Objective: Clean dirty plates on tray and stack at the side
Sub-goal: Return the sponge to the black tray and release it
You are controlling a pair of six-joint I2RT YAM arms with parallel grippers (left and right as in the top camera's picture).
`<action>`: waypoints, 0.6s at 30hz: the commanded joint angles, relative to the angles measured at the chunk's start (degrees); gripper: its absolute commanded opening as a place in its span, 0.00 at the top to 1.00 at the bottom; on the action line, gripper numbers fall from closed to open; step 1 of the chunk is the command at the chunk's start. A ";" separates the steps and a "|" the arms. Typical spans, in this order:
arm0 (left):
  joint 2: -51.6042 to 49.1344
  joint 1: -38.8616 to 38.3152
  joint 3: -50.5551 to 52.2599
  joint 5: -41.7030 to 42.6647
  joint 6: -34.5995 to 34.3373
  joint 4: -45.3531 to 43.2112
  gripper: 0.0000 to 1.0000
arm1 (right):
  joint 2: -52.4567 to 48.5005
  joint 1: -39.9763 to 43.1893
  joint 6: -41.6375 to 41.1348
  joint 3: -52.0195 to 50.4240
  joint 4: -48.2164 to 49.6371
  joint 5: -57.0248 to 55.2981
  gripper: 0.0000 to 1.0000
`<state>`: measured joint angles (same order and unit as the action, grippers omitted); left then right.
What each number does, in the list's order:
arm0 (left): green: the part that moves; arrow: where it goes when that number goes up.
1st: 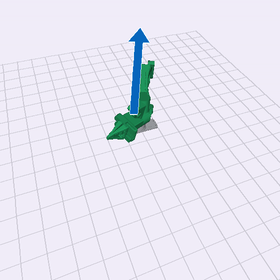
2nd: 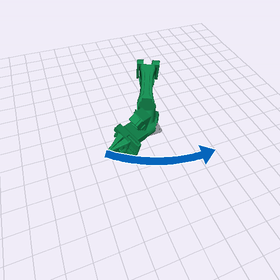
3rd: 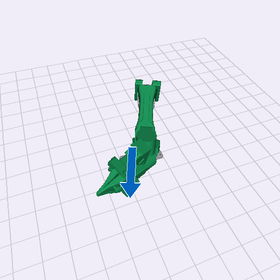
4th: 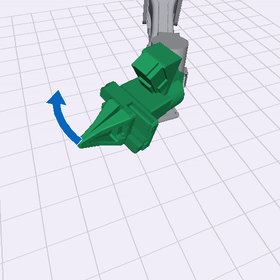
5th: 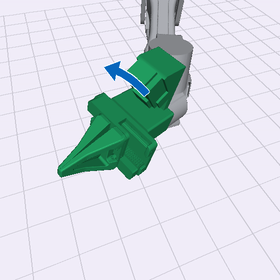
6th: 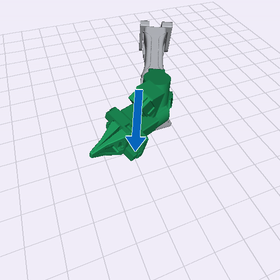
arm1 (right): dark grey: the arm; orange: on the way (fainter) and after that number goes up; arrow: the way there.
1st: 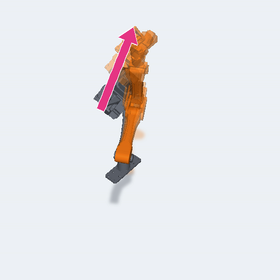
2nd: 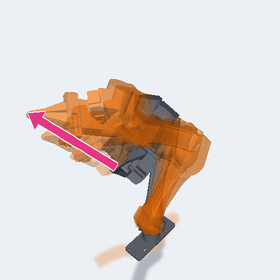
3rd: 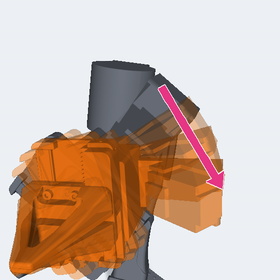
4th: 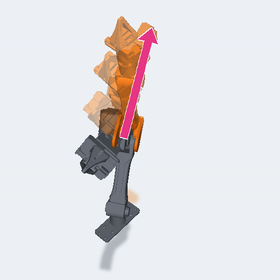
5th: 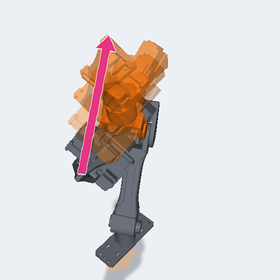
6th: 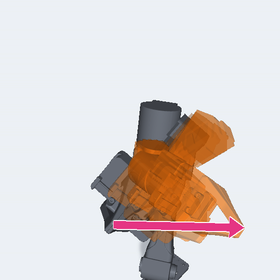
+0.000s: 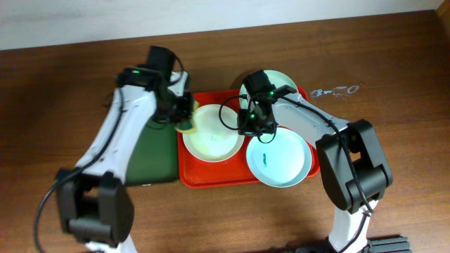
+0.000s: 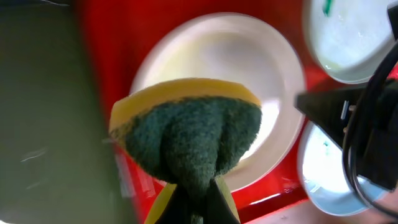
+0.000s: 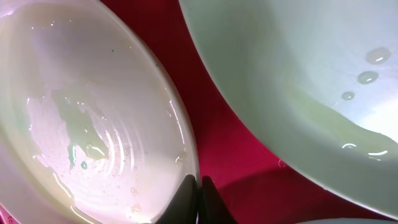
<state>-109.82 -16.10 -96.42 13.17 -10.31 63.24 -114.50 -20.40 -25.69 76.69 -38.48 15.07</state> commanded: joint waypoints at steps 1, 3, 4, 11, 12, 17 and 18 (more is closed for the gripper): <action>2.60 2.32 -1.03 -12.41 0.92 4.26 1.00 | -0.39 -0.20 -0.11 -0.42 -0.02 -0.28 0.93; 1.90 3.63 0.22 -15.72 0.92 5.60 1.00 | -0.39 -0.20 -0.11 -0.42 -0.02 -0.28 0.86; 1.81 4.09 1.40 -16.90 0.90 5.38 1.00 | -0.39 -0.20 -0.11 -0.42 0.00 -0.28 0.83; 1.77 5.38 12.61 -18.29 0.48 -2.93 1.00 | -0.39 -0.20 -0.11 -0.42 -0.02 -0.31 0.81; 1.77 5.70 13.99 -19.61 -0.83 -4.09 1.00 | -0.39 -0.20 -0.11 -0.42 -0.02 -0.31 0.81; 1.77 6.54 19.02 -21.03 -1.86 -9.16 1.00 | -0.39 -0.20 -0.11 -0.42 0.00 -0.33 0.80; 1.77 6.54 21.42 -21.22 -1.86 -11.69 1.00 | -0.39 -0.20 -0.11 -0.42 0.00 -0.33 0.74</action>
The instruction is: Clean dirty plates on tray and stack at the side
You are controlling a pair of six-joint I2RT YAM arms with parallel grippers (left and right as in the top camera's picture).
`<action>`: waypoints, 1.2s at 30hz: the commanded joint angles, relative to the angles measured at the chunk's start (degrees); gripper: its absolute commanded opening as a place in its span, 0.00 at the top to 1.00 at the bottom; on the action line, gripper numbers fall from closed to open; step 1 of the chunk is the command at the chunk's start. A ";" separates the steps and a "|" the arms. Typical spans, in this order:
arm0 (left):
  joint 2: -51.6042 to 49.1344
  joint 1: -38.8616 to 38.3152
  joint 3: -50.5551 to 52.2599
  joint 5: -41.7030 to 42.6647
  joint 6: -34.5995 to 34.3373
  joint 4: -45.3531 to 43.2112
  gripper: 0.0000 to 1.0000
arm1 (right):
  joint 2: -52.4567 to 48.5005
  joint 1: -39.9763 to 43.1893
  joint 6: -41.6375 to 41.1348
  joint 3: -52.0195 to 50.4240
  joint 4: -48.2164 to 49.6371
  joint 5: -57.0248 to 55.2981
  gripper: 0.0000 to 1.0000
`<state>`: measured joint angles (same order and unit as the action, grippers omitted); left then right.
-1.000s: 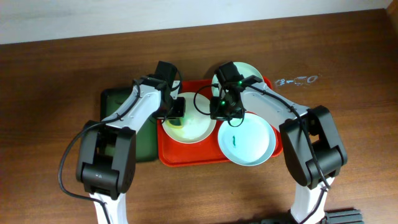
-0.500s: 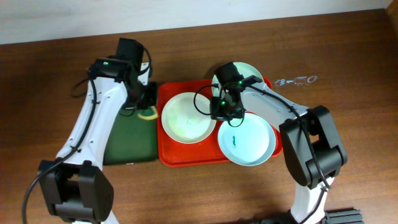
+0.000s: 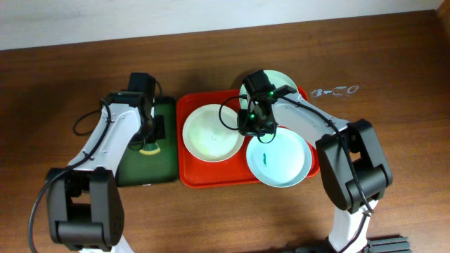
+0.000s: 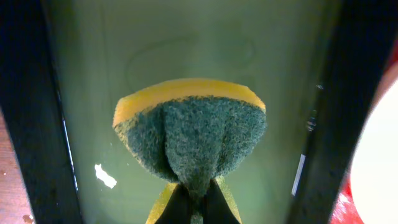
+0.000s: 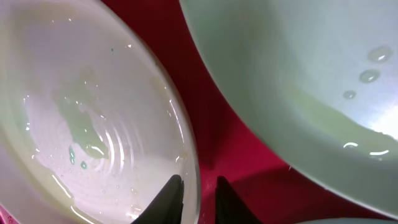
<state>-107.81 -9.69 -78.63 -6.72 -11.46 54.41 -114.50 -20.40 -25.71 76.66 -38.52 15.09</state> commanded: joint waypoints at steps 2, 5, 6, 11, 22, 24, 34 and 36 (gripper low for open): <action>-0.24 0.13 5.70 -2.25 -0.68 -5.55 1.00 | -0.39 -0.20 -0.09 -0.39 0.07 -0.35 0.70; -0.24 0.13 7.23 -4.74 -0.68 -7.93 1.00 | -0.39 -0.22 -0.09 -0.42 0.24 -0.94 0.69; -0.24 0.13 7.23 -4.76 -0.68 -8.00 1.00 | -0.39 -0.22 -0.09 -0.52 0.50 -0.94 0.69; -0.24 0.66 7.32 -6.60 -0.70 -8.28 1.00 | -0.42 -0.22 -0.09 -1.25 1.55 -0.96 0.78; -0.26 0.66 8.37 -6.16 -0.72 -7.08 0.74 | -0.42 -0.22 -0.09 -1.25 1.92 -0.94 0.70; 0.11 0.90 4.63 -6.12 -1.05 -3.61 0.66 | -0.42 -0.33 -0.09 -1.25 1.95 -0.92 0.70; 7.96 9.64 -16.46 11.67 -3.43 8.85 0.01 | -0.42 -2.51 -0.11 -1.25 2.78 -4.42 0.79; 8.37 11.47 -16.46 14.51 -1.95 8.87 0.01 | -0.42 -2.58 -0.33 -1.46 2.80 -4.37 0.82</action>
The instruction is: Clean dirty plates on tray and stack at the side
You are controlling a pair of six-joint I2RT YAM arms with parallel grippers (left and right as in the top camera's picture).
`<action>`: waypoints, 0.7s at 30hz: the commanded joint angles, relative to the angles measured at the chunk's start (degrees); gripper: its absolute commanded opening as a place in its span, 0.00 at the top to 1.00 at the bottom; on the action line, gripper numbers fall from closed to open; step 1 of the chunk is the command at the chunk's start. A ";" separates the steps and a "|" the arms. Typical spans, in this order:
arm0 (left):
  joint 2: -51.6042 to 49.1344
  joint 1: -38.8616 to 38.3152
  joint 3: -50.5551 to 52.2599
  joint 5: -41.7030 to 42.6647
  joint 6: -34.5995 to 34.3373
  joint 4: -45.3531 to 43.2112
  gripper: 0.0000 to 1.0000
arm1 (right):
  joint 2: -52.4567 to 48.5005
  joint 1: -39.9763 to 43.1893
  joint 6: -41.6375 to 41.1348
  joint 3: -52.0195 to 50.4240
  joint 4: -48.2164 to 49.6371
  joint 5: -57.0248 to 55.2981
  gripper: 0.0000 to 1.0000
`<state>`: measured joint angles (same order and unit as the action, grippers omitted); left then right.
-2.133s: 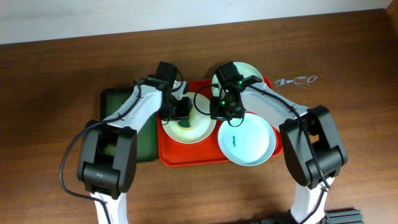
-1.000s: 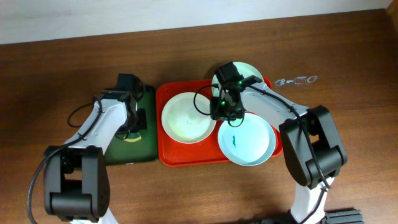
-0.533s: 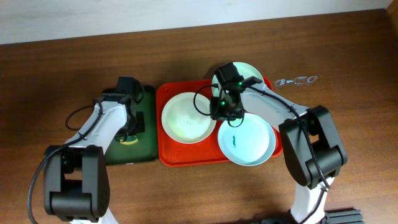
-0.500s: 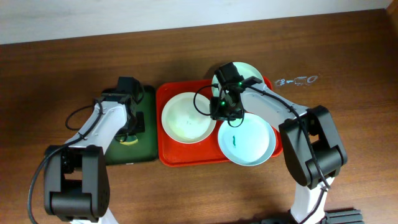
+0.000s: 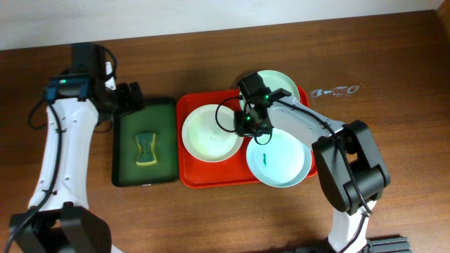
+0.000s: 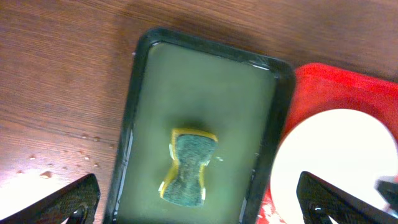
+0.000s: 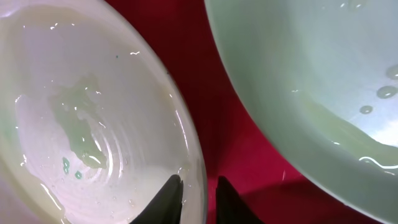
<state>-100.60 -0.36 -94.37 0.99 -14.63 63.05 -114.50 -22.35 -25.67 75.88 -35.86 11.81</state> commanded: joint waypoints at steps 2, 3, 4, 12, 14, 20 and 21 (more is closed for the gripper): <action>1.16 4.04 -0.61 6.51 1.20 1.31 0.01 | -0.42 -1.29 -0.37 -0.68 0.39 -1.14 0.96; 1.16 4.48 -0.61 6.54 1.20 1.31 0.01 | -0.42 -1.44 -0.37 -0.68 0.33 -1.05 0.96; 1.16 4.55 -0.61 6.54 1.20 1.31 0.01 | -0.39 -1.60 -0.37 -0.66 0.11 -0.87 0.96; 1.16 4.55 -0.61 6.54 1.20 1.31 0.01 | 4.31 0.76 0.20 10.84 -14.01 3.21 0.96; 1.16 4.55 -0.61 6.54 1.20 1.31 0.01 | 5.11 0.74 0.39 12.92 -16.57 3.21 0.96; 1.14 4.55 -0.61 6.54 1.20 1.31 0.01 | 5.84 0.63 1.57 20.06 -21.38 4.50 0.96; 1.16 4.55 -0.61 6.54 1.20 1.31 0.01 | 5.81 0.24 1.25 20.09 -19.69 4.46 0.96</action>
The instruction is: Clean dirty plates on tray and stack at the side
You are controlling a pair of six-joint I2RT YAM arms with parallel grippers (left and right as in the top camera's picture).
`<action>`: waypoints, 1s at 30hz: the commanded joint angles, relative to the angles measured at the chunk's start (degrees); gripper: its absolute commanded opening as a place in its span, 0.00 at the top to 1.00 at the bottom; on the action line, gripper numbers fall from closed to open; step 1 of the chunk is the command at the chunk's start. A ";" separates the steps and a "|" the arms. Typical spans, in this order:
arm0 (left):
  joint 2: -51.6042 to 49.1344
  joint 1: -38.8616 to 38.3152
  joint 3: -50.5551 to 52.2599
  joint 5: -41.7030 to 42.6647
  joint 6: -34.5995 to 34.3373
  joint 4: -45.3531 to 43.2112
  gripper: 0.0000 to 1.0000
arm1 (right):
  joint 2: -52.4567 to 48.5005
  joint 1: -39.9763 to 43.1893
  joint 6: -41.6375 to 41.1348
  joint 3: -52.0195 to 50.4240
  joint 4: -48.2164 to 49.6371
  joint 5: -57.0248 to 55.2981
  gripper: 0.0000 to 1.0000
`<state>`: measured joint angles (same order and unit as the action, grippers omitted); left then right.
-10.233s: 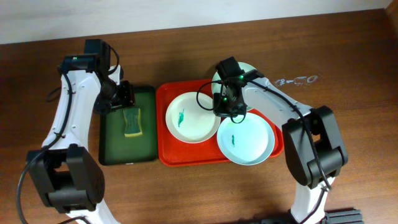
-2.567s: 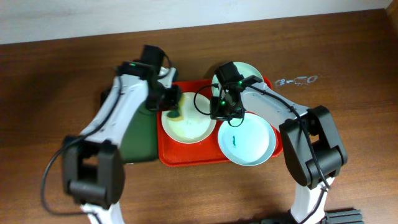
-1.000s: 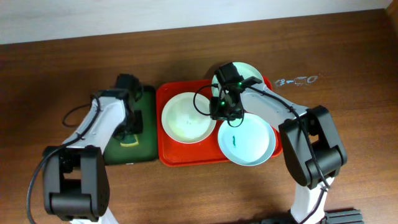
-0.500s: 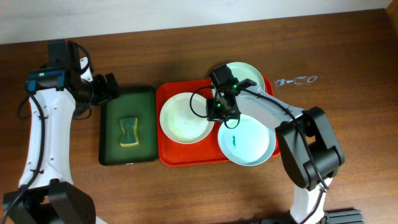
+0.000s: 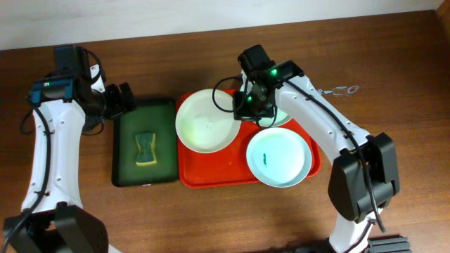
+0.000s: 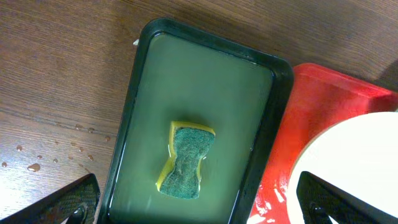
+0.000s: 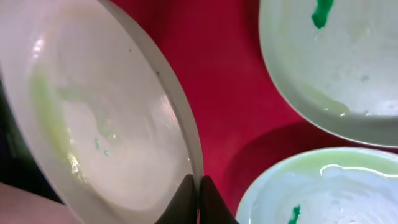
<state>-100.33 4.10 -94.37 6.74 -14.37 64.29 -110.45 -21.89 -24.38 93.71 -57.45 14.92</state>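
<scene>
My right gripper (image 5: 241, 107) (image 7: 199, 198) is shut on the right rim of a wet white plate (image 5: 204, 119) (image 7: 106, 124), holding it tilted above the red tray (image 5: 211, 169). Two pale green plates with green smears remain on the tray: one at the front right (image 5: 279, 156) (image 7: 323, 186), one at the back (image 5: 283, 116) (image 7: 336, 68), partly hidden by my arm. The yellow-green sponge (image 5: 145, 149) (image 6: 185, 163) lies in the black basin (image 5: 163, 112) (image 6: 273, 112). My left gripper (image 5: 121, 98) (image 6: 199, 205) hangs open above the basin's far end, holding nothing.
The basin of greenish water sits against the red tray's left side. Water drops (image 6: 37, 163) speckle the brown wooden table (image 5: 394, 63) left of the basin. A small wet patch (image 5: 336, 91) lies right of the tray.
My right gripper, open around the white plate's rim, has shut on it, and the plate now stands tilted, higher and further left. My left arm shifted slightly left.
At first my left gripper held the sponge over the white plate while my right was shut on its rim. Then the sponge was over the basin and my right gripper open. Later the sponge lay in the basin, left gripper open. Now my right holds the plate up.
</scene>
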 commanded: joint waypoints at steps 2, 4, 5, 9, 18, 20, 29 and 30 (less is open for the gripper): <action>0.87 0.09 -0.61 0.79 0.94 0.07 0.01 | 1.42 -1.40 -0.20 2.23 5.75 1.09 0.96; 0.87 0.09 -0.61 0.79 0.94 0.07 0.01 | 1.14 -3.52 -2.86 2.19 9.55 -2.93 0.96; 0.90 0.09 -0.61 0.79 0.94 0.07 0.01 | 1.07 -4.55 -3.96 2.19 11.32 -5.53 0.96; 0.90 0.09 -0.61 0.79 0.94 0.07 0.01 | 0.39 -9.73 -5.07 2.19 19.71 -15.41 0.96; 0.90 0.09 -0.61 0.79 0.94 0.07 0.01 | 0.37 -19.93 14.99 2.21 35.52 -42.25 0.96; 0.90 0.09 -0.61 0.79 0.94 0.07 0.01 | 0.37 -21.84 22.12 2.21 39.17 -47.76 0.96; 0.87 0.09 -0.61 0.79 0.94 0.07 0.01 | 0.37 -30.47 56.22 2.21 59.80 -65.64 0.96; 0.90 0.09 -0.61 0.79 0.94 0.07 0.01 | 0.37 -30.56 52.89 2.21 59.67 -68.59 0.95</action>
<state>-100.33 4.10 -94.37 7.11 -14.37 64.29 -110.59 -51.62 25.02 95.02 2.00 -45.76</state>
